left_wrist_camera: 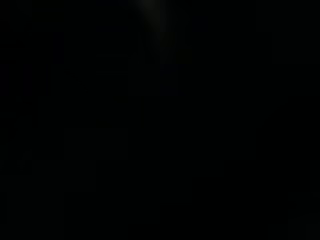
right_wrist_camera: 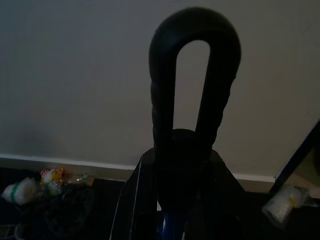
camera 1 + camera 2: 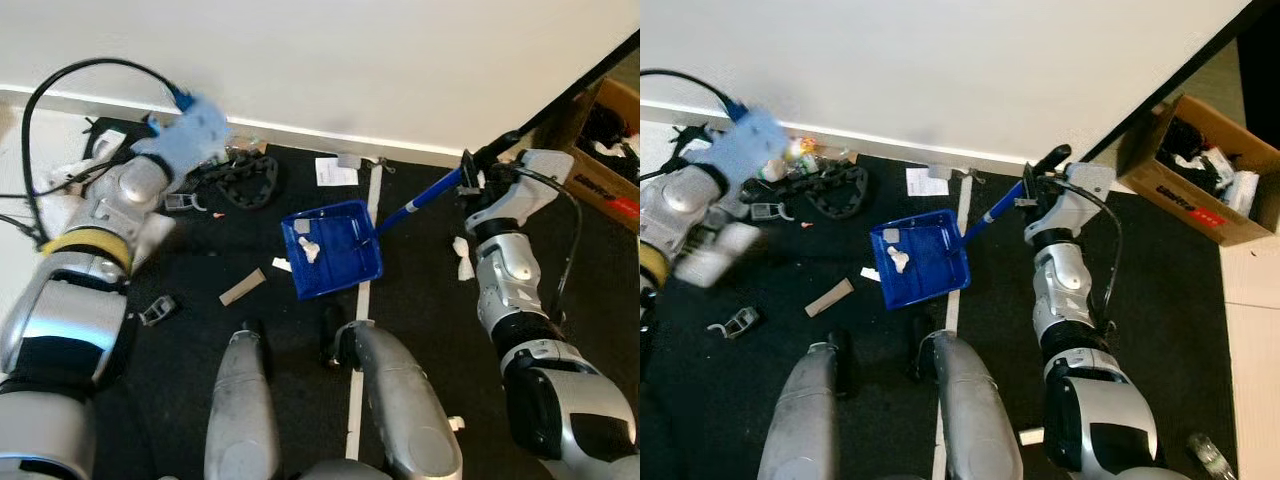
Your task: Sweep floor
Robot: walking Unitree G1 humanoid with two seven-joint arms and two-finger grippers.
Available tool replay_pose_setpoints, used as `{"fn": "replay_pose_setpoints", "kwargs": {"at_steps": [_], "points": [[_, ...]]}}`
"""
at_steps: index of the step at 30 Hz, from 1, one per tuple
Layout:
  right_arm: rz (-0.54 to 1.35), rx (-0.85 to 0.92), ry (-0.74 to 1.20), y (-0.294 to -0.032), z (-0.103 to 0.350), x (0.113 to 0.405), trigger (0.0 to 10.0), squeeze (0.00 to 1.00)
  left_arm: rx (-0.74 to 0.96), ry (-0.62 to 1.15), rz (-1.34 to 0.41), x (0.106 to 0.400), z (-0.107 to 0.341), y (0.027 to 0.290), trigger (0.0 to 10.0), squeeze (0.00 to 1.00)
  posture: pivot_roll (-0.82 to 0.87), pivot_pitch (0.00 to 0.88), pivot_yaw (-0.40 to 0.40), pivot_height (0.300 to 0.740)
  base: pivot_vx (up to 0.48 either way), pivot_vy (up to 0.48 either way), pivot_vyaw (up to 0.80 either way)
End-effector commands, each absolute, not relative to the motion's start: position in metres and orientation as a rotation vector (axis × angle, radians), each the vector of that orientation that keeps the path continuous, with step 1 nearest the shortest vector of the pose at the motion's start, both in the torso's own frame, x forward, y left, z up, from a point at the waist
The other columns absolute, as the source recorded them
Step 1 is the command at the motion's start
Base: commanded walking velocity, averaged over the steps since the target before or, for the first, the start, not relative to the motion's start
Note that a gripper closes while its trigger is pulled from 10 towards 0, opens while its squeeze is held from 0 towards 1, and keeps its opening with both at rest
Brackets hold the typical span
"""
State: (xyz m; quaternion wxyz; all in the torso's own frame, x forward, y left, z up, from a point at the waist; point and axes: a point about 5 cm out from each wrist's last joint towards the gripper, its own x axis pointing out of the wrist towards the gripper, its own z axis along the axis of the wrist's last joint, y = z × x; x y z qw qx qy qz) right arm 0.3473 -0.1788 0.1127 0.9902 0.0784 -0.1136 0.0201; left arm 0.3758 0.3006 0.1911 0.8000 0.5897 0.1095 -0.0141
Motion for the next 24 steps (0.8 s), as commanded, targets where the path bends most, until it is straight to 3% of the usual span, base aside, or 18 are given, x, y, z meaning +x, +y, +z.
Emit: {"fn": "replay_pose_setpoints", "kwargs": {"at_steps": [1,3,10,15,20,24], "points": [[0.019,0.179,-0.093,-0.181,0.081,0.334,0.0,0.00,1.403,0.119,0.155,0.374,0.241,0.324,10.0,0.00,0.01,0.360,-0.077,0.740,0.000,0.000,0.00],[0.019,0.181,-0.092,-0.181,0.081,0.334,0.0,0.00,1.384,0.088,0.146,0.377,0.245,0.320,10.0,0.00,0.01,0.360,-0.078,0.740,0.000,0.000,0.00],[0.019,0.184,-0.094,-0.184,0.082,0.335,0.0,0.00,1.201,-0.179,0.022,0.395,0.256,0.261,10.0,0.00,0.01,0.356,-0.073,0.740,0.000,0.000,0.00],[0.020,0.184,-0.101,-0.185,0.084,0.335,0.0,0.00,0.948,-0.142,-0.070,0.396,0.221,0.236,10.0,0.00,0.01,0.346,-0.067,0.740,0.000,0.000,0.00],[0.018,0.186,-0.101,-0.185,0.084,0.335,0.0,0.00,0.844,-0.094,-0.091,0.394,0.203,0.231,10.0,0.00,0.02,0.349,-0.064,0.740,0.000,0.000,0.00],[-0.003,0.210,-0.089,-0.186,0.082,0.335,0.0,0.00,0.432,0.036,-0.028,0.384,0.153,0.221,10.0,0.00,0.02,0.364,-0.066,0.740,0.000,0.000,0.00]]}}
